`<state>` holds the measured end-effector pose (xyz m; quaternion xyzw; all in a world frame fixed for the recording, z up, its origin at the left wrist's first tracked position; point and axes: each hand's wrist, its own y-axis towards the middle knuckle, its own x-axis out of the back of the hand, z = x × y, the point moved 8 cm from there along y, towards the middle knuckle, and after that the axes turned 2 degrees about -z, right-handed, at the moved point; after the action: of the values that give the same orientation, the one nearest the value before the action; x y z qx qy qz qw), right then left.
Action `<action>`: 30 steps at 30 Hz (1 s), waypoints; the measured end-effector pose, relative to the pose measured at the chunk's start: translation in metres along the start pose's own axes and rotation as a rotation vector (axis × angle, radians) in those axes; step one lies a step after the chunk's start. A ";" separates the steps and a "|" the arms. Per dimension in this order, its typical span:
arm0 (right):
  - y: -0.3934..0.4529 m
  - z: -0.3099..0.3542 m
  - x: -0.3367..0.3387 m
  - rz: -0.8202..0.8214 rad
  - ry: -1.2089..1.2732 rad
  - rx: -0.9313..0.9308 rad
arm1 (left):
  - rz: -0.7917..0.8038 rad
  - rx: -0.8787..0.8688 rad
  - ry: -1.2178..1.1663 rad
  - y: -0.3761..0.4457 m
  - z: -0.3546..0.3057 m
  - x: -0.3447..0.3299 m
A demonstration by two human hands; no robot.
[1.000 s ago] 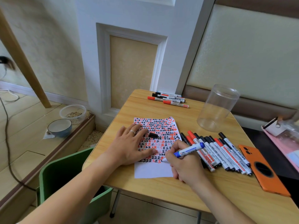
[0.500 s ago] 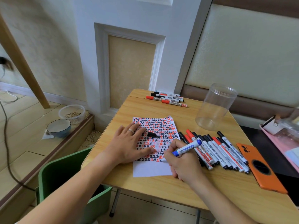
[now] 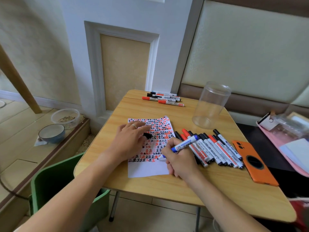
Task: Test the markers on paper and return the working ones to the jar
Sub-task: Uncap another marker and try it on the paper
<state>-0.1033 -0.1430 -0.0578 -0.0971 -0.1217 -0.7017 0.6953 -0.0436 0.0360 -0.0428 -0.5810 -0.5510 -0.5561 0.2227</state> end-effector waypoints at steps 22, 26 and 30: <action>0.003 0.004 0.007 -0.008 0.312 0.084 | 0.050 -0.204 -0.463 -0.022 -0.042 0.012; 0.001 0.007 0.006 0.009 0.297 0.098 | 0.052 -0.201 -0.522 -0.023 -0.044 0.017; 0.001 0.008 0.007 0.032 0.310 0.096 | 0.085 -0.165 -0.638 -0.026 -0.047 0.013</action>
<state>-0.1026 -0.1468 -0.0479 0.0441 -0.0448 -0.6906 0.7205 -0.0879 0.0081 -0.0270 -0.7644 -0.5212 -0.3793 0.0141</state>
